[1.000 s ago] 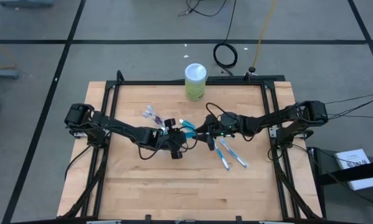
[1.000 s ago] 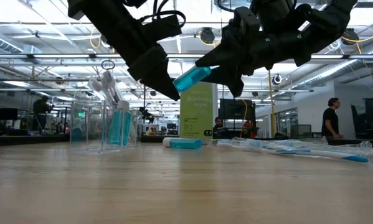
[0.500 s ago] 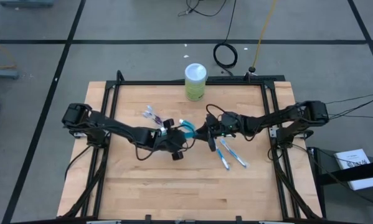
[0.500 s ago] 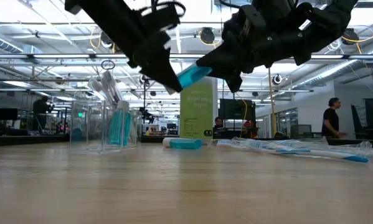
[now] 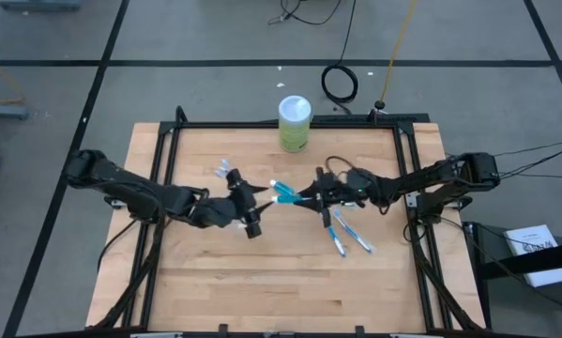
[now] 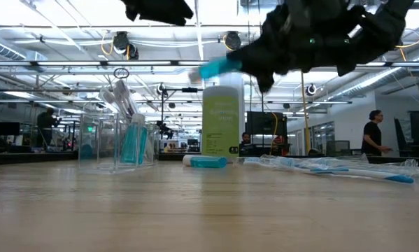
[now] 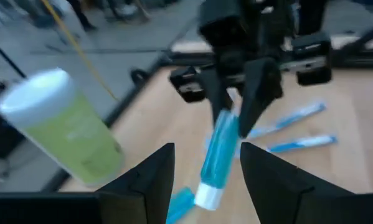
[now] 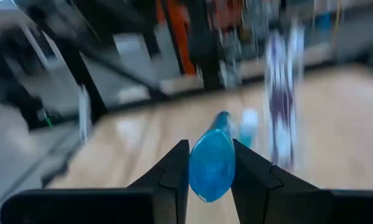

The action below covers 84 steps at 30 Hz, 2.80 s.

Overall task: Pick & Place toothbrushing station
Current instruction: Put the bottom blue mouthwash into the transparent organizer

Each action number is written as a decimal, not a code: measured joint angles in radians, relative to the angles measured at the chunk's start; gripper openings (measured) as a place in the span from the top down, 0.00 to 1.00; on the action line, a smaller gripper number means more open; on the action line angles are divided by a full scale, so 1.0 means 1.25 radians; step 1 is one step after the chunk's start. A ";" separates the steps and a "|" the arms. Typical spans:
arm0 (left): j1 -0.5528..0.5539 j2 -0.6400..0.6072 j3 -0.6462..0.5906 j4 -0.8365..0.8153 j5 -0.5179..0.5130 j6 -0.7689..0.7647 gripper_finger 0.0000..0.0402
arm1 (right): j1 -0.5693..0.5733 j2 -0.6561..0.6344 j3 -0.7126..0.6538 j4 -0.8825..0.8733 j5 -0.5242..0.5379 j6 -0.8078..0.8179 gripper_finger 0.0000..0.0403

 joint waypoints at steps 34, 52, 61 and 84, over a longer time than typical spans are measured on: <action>0.135 0.027 -0.071 0.598 0.384 0.102 0.52 | 0.069 -0.014 -0.031 0.527 -0.003 -0.195 0.81; 0.128 0.027 -0.071 0.604 0.413 0.141 0.58 | 0.069 -0.014 -0.030 0.505 -0.002 -0.193 0.81; 0.128 0.027 -0.071 0.600 0.434 0.139 0.76 | 0.069 -0.014 -0.030 0.505 -0.009 -0.185 0.80; 0.044 -0.266 -0.072 -0.270 0.188 -0.311 0.76 | 0.052 -0.147 -0.209 0.253 0.021 -0.074 0.58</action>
